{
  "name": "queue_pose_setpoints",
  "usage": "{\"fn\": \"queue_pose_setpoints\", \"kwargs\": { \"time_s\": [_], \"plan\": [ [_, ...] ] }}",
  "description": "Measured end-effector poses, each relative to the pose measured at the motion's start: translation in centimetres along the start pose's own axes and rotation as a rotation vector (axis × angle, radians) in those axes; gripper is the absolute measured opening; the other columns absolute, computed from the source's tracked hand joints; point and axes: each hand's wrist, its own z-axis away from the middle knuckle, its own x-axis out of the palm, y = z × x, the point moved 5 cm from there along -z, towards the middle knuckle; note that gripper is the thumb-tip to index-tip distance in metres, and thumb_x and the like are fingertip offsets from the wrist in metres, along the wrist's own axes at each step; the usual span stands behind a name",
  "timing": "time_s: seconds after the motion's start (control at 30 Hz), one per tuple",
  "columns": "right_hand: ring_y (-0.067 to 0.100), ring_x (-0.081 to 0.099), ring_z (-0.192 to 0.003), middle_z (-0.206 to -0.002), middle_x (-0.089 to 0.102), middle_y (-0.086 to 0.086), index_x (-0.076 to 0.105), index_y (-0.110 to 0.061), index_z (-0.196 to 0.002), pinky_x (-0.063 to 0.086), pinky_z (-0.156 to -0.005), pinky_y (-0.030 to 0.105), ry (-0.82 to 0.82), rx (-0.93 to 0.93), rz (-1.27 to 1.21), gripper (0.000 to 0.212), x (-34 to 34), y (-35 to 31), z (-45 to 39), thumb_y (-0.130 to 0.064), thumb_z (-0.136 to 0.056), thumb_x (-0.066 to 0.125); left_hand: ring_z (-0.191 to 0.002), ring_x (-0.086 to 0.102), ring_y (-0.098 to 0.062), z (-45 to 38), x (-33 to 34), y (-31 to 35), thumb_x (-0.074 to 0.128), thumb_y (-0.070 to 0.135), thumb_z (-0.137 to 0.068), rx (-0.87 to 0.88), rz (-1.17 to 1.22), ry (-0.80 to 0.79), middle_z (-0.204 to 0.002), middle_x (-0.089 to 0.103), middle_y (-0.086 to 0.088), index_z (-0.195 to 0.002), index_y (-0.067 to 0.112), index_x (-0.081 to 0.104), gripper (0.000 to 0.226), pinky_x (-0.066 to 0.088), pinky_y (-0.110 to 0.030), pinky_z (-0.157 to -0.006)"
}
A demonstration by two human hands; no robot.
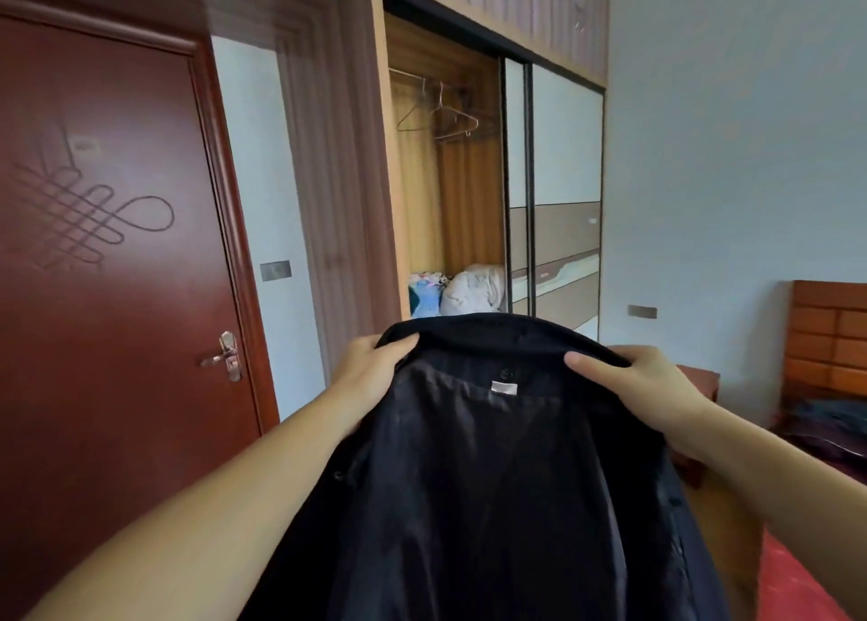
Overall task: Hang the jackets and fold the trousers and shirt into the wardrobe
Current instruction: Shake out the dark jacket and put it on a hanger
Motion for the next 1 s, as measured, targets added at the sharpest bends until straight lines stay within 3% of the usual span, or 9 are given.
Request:
{"fn": "queue_pose_setpoints", "kwargs": {
  "time_s": [0.1, 0.27, 0.33, 0.4, 0.5, 0.6, 0.8, 0.9, 1.0],
  "plan": [
    [0.013, 0.072, -0.061, -0.07, 0.074, -0.001, 0.075, -0.029, -0.075, 0.05, -0.047, 0.017, 0.048, -0.053, 0.022, 0.037, 1.8, 0.5, -5.1, -0.065, -0.066, 0.072, -0.086, 0.07, -0.02, -4.7, -0.8, -2.2, 0.066, 0.049, -0.085, -0.006, -0.029, 0.018, -0.08, 0.076, 0.005, -0.083, 0.026, 0.077, 0.026, 0.052, -0.035, -0.085],
    [0.006, 0.062, -0.048, -0.058, 0.066, -0.001, 0.07, -0.016, -0.071, 0.042, -0.04, 0.014, 0.152, -0.118, 0.077, 0.044, 4.9, 2.4, -14.8, -0.06, -0.071, 0.072, -0.079, 0.069, -0.02, -13.7, -1.4, -6.0, 0.066, 0.042, -0.088, -0.016, 0.015, 0.022, -0.082, 0.076, -0.003, -0.085, 0.013, 0.076, 0.03, 0.048, -0.027, -0.071],
    [0.006, 0.061, -0.047, -0.058, 0.066, 0.001, 0.069, -0.016, -0.071, 0.041, -0.039, 0.014, 0.175, -0.115, 0.077, 0.043, 6.0, 3.1, -18.7, -0.059, -0.072, 0.073, -0.074, 0.065, -0.018, -17.4, -1.3, -7.1, 0.066, 0.036, -0.089, -0.026, 0.077, 0.013, -0.085, 0.073, -0.006, -0.095, 0.002, 0.073, 0.035, 0.046, -0.02, -0.061],
    [0.006, 0.062, -0.047, -0.057, 0.066, -0.001, 0.07, -0.018, -0.07, 0.041, -0.039, 0.015, 0.193, -0.108, 0.067, 0.041, 6.9, 3.7, -22.0, -0.058, -0.072, 0.073, -0.076, 0.064, -0.02, -20.5, -0.9, -7.7, 0.065, 0.035, -0.09, -0.049, 0.107, 0.01, -0.089, 0.071, -0.01, -0.1, -0.002, 0.07, 0.039, 0.046, -0.021, -0.061],
    [0.009, 0.065, -0.051, -0.06, 0.068, -0.001, 0.071, -0.019, -0.071, 0.044, -0.042, 0.019, 0.203, -0.101, 0.044, 0.039, 7.6, 4.4, -26.5, -0.058, -0.07, 0.074, -0.089, 0.07, -0.028, -25.1, 0.1, -8.4, 0.066, 0.042, -0.087, -0.087, 0.103, 0.023, -0.095, 0.075, -0.011, -0.095, 0.008, 0.074, 0.035, 0.05, -0.032, -0.081],
    [0.01, 0.068, -0.054, -0.063, 0.071, -0.002, 0.072, -0.022, -0.072, 0.046, -0.046, 0.022, 0.219, -0.117, 0.043, 0.038, 7.6, 5.4, -30.8, -0.06, -0.069, 0.073, -0.088, 0.071, -0.025, -29.9, 1.4, -8.7, 0.067, 0.05, -0.078, -0.075, 0.075, 0.029, -0.088, 0.076, -0.004, -0.087, 0.02, 0.076, 0.033, 0.052, -0.043, -0.094],
    [0.008, 0.069, -0.056, -0.065, 0.072, -0.005, 0.072, -0.028, -0.073, 0.047, -0.047, 0.02, 0.228, -0.155, 0.016, 0.031, 6.5, 9.1, -40.9, -0.06, -0.071, 0.073, -0.084, 0.072, -0.022, -39.8, 5.4, -9.6, 0.066, 0.054, -0.073, -0.039, -0.007, 0.05, -0.082, 0.076, 0.001, -0.081, 0.026, 0.076, 0.031, 0.054, -0.036, -0.084],
    [0.005, 0.067, -0.053, -0.063, 0.071, -0.006, 0.073, -0.031, -0.071, 0.044, -0.042, 0.015, 0.245, -0.173, -0.073, 0.022, 6.0, 11.3, -47.7, -0.053, -0.074, 0.075, -0.076, 0.072, -0.013, -45.7, 8.2, -9.9, 0.066, 0.052, -0.079, -0.032, -0.007, 0.071, -0.08, 0.076, 0.008, -0.086, 0.03, 0.075, 0.025, 0.055, -0.03, -0.069],
    [0.011, 0.07, -0.059, -0.069, 0.074, -0.002, 0.074, -0.033, -0.073, 0.054, -0.046, 0.019, 0.243, -0.158, -0.195, 0.015, 6.5, 13.1, -55.2, -0.048, -0.075, 0.077, -0.092, 0.069, -0.019, -52.5, 11.1, -9.8, 0.065, 0.05, -0.085, -0.086, 0.084, 0.121, -0.099, 0.073, 0.004, -0.102, 0.03, 0.069, 0.027, 0.054, -0.035, -0.081]
  ]
}}
